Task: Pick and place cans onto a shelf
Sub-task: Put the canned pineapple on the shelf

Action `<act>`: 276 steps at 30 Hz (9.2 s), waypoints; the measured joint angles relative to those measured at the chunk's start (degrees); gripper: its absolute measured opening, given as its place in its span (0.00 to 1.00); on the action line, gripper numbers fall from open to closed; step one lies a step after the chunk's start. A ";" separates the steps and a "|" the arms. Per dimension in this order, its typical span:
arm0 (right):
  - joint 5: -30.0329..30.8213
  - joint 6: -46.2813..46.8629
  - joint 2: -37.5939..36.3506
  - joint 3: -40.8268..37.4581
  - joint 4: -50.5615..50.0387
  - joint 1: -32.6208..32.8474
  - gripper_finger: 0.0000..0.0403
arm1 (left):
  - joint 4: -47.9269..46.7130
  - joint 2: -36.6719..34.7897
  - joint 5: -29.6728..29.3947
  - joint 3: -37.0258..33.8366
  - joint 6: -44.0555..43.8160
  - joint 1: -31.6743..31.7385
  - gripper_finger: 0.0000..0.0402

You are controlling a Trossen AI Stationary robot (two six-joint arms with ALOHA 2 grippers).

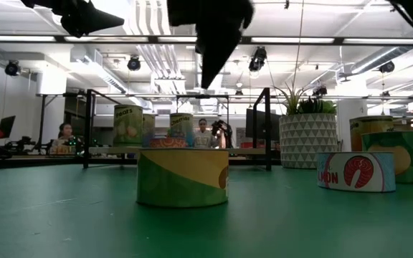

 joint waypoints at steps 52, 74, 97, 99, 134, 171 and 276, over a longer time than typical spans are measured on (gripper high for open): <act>2.58 57.58 -49.16 -61.94 -7.41 -13.46 0.94 | -0.19 0.11 -0.20 0.07 -1.29 0.01 0.96; 2.66 57.32 -49.20 -68.12 2.90 -13.91 0.76 | -0.32 0.11 -0.20 0.07 -1.23 0.01 0.96; -1.95 58.70 -42.39 -44.40 9.28 -6.66 0.77 | -0.19 0.22 -2.06 0.04 -1.23 0.03 0.96; -1.94 56.56 -38.41 -40.41 9.18 -5.78 0.77 | -0.17 0.22 -2.18 0.04 -1.23 0.03 0.96; 11.85 19.85 9.02 13.68 2.93 -19.53 0.82 | -0.23 0.22 -2.14 0.04 -1.25 0.03 0.96; 0.69 2.45 7.23 14.98 1.47 -29.66 0.23 | -0.19 2.84 -2.89 0.00 -3.42 0.07 0.96; -5.95 -10.13 3.51 2.11 4.56 -23.74 0.02 | -1.07 47.06 -6.97 12.55 -4.21 24.10 0.00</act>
